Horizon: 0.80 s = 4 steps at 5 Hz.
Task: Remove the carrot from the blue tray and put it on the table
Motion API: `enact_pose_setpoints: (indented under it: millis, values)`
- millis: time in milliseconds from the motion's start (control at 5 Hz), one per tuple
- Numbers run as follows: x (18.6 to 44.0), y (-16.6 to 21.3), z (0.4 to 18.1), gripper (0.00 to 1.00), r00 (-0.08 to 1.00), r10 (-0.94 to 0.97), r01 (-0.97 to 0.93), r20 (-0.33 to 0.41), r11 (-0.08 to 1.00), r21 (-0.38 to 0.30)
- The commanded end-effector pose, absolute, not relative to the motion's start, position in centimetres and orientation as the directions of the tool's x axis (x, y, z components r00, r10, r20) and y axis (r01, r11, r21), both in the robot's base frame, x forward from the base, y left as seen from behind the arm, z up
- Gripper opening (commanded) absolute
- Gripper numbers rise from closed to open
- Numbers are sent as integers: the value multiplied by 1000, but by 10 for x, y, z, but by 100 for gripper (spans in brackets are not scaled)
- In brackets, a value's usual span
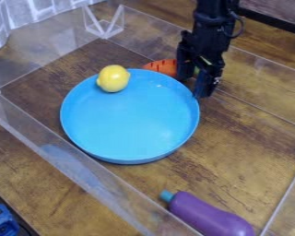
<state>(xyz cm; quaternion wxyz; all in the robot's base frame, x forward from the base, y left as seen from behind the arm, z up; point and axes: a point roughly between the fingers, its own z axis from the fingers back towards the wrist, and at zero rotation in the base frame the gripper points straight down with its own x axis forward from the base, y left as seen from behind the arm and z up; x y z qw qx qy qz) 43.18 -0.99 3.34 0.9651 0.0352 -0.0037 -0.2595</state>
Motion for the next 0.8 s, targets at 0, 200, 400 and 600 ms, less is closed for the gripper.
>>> enact_pose_setpoints:
  millis: [0, 200, 400, 600]
  values:
    - [446, 4, 51, 100, 877, -478, 472, 43, 876, 104]
    - [451, 4, 46, 0, 879, -474, 468, 41, 877, 104]
    - [450, 4, 43, 0, 881, -472, 467, 38, 878, 103]
    - [448, 4, 40, 0, 881, -472, 467, 35, 879, 99]
